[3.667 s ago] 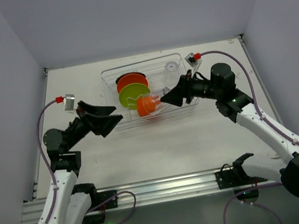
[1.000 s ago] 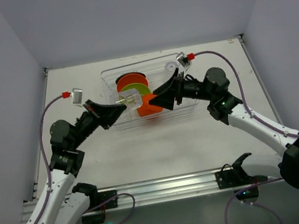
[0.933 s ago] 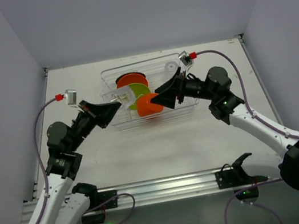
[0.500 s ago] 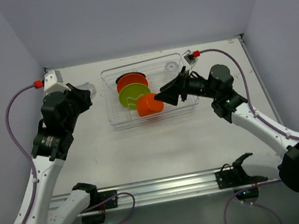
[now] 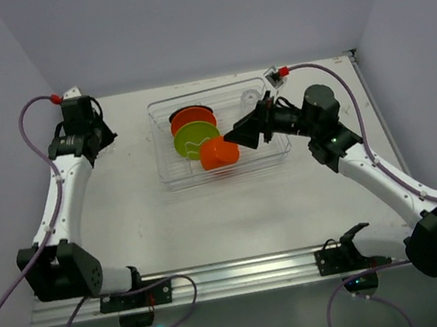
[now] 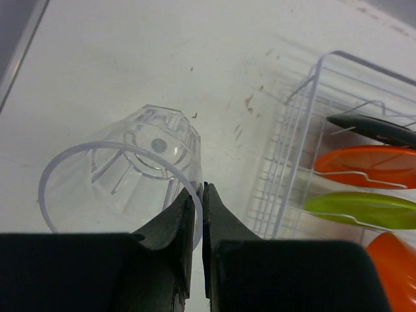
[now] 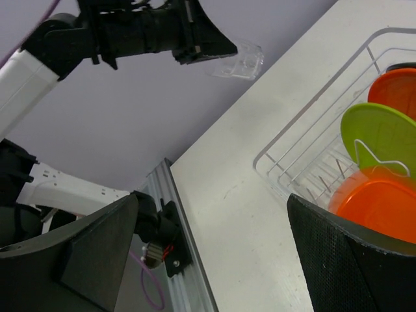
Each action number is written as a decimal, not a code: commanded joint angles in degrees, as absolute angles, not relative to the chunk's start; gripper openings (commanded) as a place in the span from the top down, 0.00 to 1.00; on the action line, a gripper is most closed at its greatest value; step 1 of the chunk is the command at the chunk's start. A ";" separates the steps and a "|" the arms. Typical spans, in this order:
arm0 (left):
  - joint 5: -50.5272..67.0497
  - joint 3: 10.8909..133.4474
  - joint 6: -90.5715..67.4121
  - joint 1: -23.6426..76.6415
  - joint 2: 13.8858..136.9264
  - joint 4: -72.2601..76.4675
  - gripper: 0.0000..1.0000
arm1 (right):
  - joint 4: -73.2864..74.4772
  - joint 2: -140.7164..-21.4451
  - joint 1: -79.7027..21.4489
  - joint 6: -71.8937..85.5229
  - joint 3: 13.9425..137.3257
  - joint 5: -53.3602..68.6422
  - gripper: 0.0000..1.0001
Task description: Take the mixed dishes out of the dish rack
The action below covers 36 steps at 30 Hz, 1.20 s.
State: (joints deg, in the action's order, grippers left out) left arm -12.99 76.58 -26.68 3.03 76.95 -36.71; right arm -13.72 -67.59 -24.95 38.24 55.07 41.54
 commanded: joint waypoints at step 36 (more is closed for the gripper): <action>-11.87 106.35 -22.24 0.00 119.35 -51.33 0.99 | -8.88 -68.56 -24.61 35.16 59.68 45.62 0.01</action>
State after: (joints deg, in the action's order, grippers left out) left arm -11.22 105.65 -23.35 0.08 118.89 -51.94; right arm -9.43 -70.52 -24.73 36.27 59.11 44.56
